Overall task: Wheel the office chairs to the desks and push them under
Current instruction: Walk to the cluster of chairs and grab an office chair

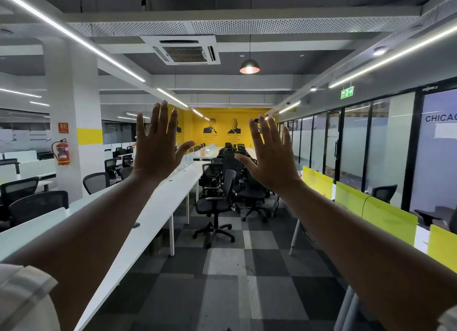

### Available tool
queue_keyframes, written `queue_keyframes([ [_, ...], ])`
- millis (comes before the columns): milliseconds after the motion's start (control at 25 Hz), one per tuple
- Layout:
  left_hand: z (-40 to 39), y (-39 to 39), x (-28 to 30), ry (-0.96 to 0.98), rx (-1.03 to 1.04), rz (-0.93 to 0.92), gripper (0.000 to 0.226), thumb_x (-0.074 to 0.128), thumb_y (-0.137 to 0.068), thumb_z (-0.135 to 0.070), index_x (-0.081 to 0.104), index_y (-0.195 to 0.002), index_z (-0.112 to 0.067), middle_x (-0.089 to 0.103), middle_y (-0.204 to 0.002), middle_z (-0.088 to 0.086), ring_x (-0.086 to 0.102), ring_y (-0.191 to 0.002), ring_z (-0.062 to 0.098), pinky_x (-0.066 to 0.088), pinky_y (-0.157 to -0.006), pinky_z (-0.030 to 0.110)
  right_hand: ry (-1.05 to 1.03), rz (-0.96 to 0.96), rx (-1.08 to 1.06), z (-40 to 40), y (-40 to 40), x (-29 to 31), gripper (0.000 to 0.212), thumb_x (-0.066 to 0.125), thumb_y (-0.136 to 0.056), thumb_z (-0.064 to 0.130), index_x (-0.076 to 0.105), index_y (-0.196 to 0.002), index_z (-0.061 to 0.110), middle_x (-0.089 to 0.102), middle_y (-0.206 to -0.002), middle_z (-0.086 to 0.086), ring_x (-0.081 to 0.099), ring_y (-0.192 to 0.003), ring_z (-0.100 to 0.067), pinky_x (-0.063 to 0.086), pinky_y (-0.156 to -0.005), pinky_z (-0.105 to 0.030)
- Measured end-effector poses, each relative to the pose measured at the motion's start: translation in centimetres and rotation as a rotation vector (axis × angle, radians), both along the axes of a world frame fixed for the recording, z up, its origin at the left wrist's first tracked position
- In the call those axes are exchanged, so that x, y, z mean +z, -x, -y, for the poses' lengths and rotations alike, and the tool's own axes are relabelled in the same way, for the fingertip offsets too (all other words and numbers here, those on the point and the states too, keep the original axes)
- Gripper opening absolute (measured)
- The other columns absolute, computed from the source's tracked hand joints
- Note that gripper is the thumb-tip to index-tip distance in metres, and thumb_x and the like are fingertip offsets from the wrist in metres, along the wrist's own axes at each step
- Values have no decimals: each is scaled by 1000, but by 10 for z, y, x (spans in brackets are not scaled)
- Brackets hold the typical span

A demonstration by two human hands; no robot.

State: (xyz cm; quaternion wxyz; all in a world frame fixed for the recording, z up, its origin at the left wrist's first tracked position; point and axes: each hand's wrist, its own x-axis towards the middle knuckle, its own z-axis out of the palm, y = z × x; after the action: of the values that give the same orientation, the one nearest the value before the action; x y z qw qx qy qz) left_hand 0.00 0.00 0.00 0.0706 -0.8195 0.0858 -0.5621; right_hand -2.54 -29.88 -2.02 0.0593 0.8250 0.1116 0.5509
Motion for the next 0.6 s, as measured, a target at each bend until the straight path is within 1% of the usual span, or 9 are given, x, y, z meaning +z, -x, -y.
queue_keyframes([
  [120,-2,-5,-3,15,16,-7,91,16,-98,-73,12,-162,-8,2,-168,19,2,-156,34,6,-122,61,-2,-7,-13,-2,-5,-4,89,28,-98,75,16,-162,15,17,-167,-18,15,-155,-35,22,-118,-61],
  [240,-1,-13,-13,13,3,-13,95,10,-96,-75,11,-162,-7,1,-168,21,1,-156,34,4,-123,60,8,-16,-19,-5,-16,-13,87,29,-98,75,19,-162,16,21,-166,-18,19,-153,-36,25,-117,-60],
  [400,-11,-26,-22,26,13,-38,95,17,-95,-75,10,-161,-6,3,-167,23,3,-156,35,4,-122,62,7,-62,-25,-12,-30,-24,87,30,-98,75,20,-162,16,22,-165,-19,22,-152,-36,28,-115,-60],
  [480,-17,-35,-26,35,28,-62,95,18,-96,-75,10,-161,-6,4,-167,23,4,-156,36,5,-122,63,-4,-85,-20,-20,-40,-29,87,30,-98,74,21,-161,16,24,-164,-19,24,-151,-37,29,-115,-60],
  [600,-23,-48,-44,43,42,-107,94,20,-97,-74,10,-161,-7,5,-168,22,6,-156,37,5,-121,64,-35,-117,-10,-31,-54,-47,87,28,-98,74,21,-161,14,25,-164,-19,25,-151,-37,27,-117,-58],
])
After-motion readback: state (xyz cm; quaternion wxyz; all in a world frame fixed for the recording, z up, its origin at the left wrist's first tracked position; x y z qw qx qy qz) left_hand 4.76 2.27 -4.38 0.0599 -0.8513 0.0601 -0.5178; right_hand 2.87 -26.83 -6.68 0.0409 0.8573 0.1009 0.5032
